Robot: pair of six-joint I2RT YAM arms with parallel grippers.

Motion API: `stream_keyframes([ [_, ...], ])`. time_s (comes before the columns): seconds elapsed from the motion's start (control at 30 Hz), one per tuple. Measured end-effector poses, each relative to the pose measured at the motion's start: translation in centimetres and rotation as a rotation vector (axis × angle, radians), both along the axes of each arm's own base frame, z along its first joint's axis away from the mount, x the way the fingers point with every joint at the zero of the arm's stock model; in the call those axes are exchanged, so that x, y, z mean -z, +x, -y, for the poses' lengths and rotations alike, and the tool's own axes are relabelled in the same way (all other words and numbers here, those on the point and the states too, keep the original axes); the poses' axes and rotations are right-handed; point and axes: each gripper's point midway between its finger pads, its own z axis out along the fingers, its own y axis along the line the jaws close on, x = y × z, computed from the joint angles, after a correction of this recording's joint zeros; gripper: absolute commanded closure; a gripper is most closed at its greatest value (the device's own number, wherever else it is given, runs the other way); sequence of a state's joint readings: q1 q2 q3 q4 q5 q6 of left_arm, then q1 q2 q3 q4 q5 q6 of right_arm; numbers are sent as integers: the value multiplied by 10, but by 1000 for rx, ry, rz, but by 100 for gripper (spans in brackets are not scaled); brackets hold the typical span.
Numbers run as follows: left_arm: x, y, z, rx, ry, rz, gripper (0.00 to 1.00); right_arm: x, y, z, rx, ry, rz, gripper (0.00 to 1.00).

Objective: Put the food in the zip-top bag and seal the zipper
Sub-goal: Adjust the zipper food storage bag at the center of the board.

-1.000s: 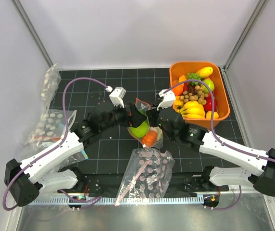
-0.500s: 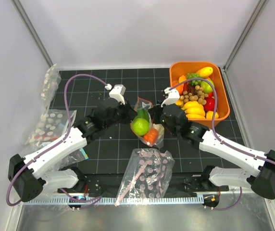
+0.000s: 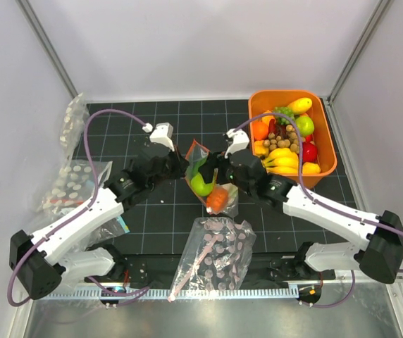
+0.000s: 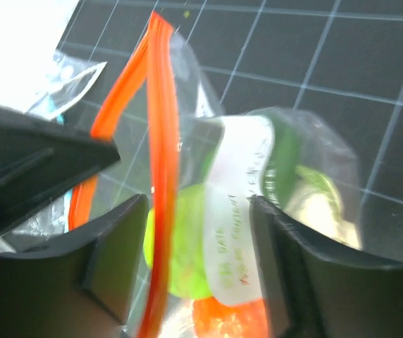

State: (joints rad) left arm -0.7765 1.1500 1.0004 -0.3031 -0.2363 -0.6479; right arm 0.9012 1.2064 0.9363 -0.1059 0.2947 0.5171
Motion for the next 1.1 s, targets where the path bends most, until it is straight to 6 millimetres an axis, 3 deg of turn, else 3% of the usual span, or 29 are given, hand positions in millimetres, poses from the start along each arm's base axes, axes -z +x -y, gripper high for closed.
stream_keyframes([
  [0.1, 2, 6, -16, -62, -10, -2, 100, 6, -2, -13, -51, -12, -33, 14],
  [0.23, 5, 12, -32, -118, -17, -4, 100, 13, -8, -31, -114, -38, -53, 11],
  [0.4, -1, 10, -33, -125, -39, 1, 100, 19, -29, -54, -191, -104, -38, 8],
  [0.67, -8, 6, -32, -106, -67, 7, 100, 10, -50, -75, -221, -190, 41, 8],
  [0.97, -13, 3, -32, -98, -85, 14, 100, 6, -52, -67, -136, -278, 109, 6],
  [1.1, -17, 0, -34, -99, -98, 22, 100, -12, -50, -51, -83, -259, 139, 5],
])
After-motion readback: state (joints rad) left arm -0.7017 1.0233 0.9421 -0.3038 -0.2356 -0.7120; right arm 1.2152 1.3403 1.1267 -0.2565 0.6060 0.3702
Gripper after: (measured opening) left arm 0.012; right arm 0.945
